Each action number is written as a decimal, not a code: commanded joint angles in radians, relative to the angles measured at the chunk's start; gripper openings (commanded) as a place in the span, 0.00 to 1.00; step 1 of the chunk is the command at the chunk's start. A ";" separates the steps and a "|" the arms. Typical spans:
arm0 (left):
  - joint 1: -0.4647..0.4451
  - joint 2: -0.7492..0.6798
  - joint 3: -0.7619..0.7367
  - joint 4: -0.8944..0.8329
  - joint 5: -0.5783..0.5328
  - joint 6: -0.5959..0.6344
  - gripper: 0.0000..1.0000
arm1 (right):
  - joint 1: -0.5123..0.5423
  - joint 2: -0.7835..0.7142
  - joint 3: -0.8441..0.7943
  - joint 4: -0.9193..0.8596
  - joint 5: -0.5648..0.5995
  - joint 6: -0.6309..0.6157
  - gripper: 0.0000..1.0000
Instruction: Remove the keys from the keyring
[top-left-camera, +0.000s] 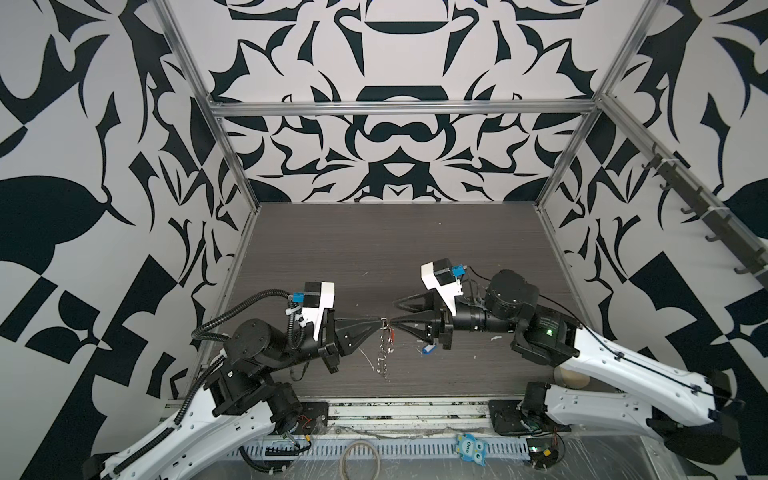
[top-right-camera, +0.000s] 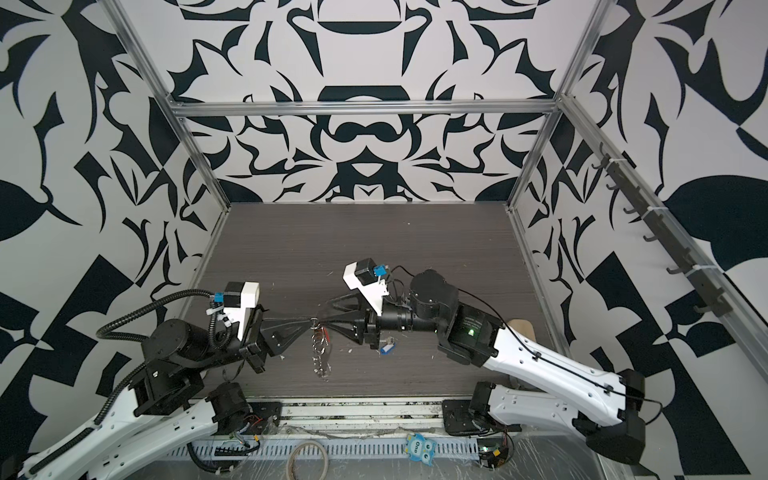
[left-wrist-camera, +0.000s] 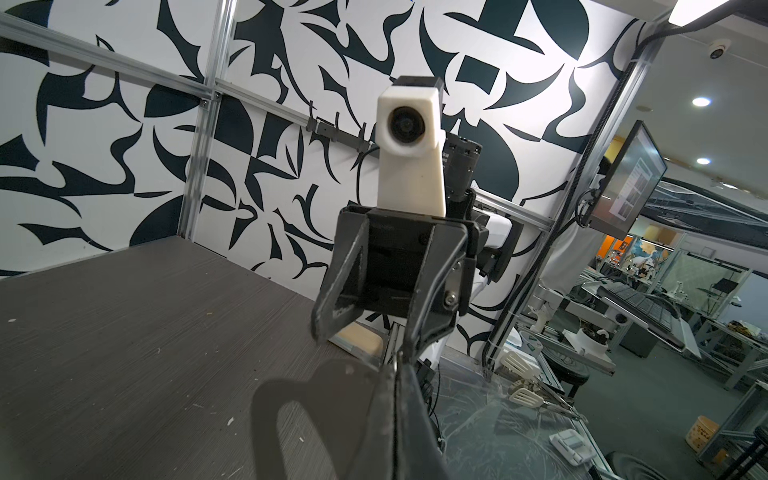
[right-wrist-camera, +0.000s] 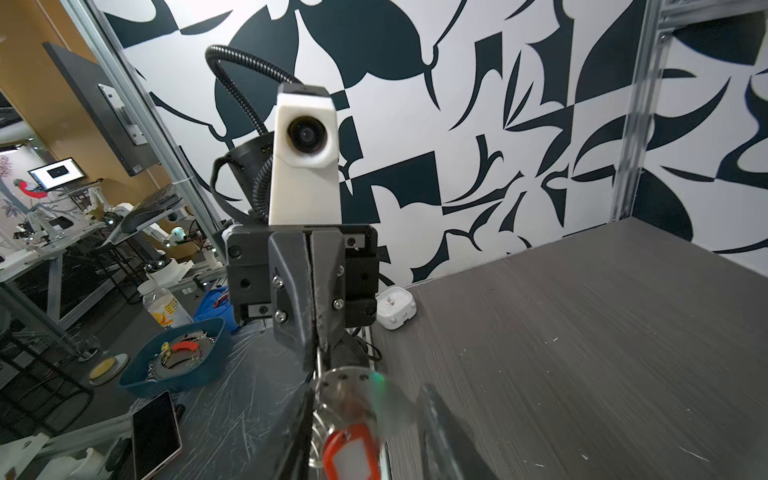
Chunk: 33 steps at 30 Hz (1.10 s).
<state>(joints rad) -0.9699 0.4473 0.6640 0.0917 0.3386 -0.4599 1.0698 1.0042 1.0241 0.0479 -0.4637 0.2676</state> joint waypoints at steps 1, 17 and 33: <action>-0.003 -0.009 -0.007 0.052 0.008 -0.010 0.00 | 0.010 -0.015 -0.008 0.149 -0.072 0.037 0.44; -0.003 -0.026 -0.021 0.054 -0.035 -0.008 0.00 | 0.021 0.019 -0.050 0.178 -0.134 0.073 0.24; -0.003 -0.053 -0.033 0.046 -0.070 -0.006 0.00 | 0.029 -0.006 -0.113 0.220 -0.092 0.101 0.19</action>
<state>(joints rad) -0.9718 0.4133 0.6296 0.0780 0.2928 -0.4671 1.0882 1.0157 0.9268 0.2432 -0.5457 0.3561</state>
